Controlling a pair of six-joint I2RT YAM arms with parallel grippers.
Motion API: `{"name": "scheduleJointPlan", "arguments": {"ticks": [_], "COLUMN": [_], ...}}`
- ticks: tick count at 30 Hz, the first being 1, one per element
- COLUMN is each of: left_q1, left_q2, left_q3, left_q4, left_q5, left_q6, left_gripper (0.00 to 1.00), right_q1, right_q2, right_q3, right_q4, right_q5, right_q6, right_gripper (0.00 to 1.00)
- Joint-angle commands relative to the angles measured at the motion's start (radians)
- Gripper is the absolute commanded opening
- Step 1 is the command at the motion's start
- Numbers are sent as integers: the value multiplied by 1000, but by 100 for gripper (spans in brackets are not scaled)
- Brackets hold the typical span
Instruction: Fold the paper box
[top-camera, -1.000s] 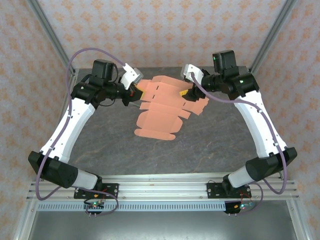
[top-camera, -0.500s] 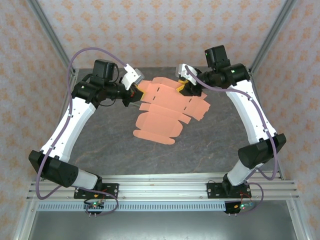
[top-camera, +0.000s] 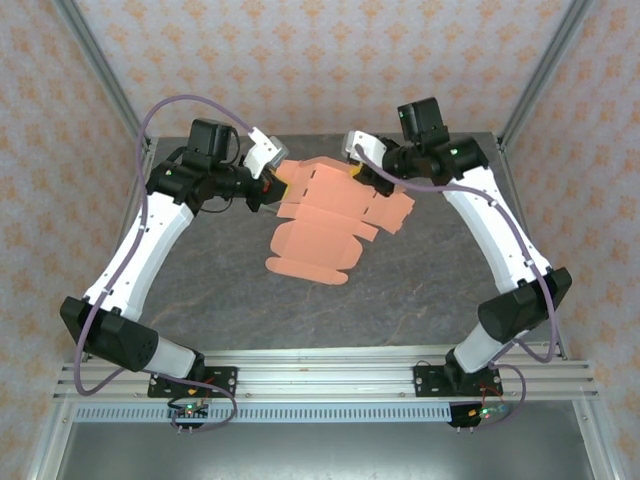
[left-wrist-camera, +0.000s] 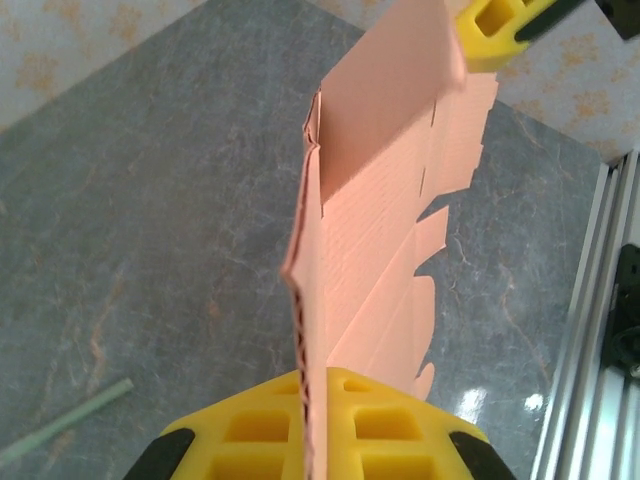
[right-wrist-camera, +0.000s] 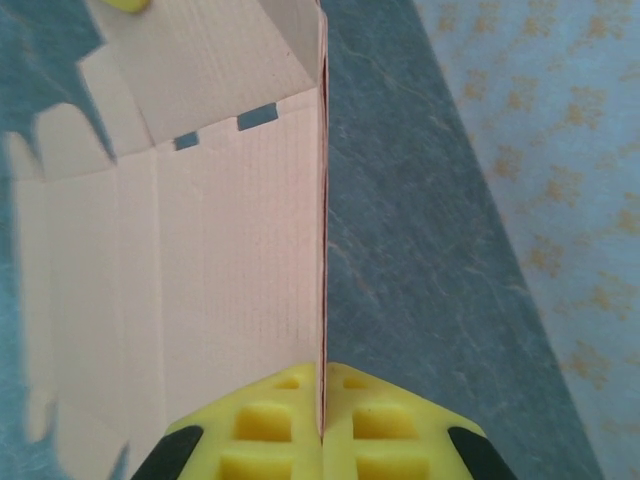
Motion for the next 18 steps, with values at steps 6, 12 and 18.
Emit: {"name": "scheduleJointPlan", "arguments": {"ticks": [6,12,18], "left_q1": [-9,14,26], "left_q2": [47,67,99], "left_q3": [66,88,112], "left_q4": [50,46,44], "left_q5": [51,54,62], "left_q6": [-181,-222,-254], "left_gripper": [0,0,0], "right_q1": [113,147,188], "right_q2": [-180,-226,-240], "right_q3": [-342,-520,-646], "right_q4": [510,764,988], "right_q5": [452,568,674], "right_q6": [-28,-123,-217], "right_gripper": [0,3,0]}}
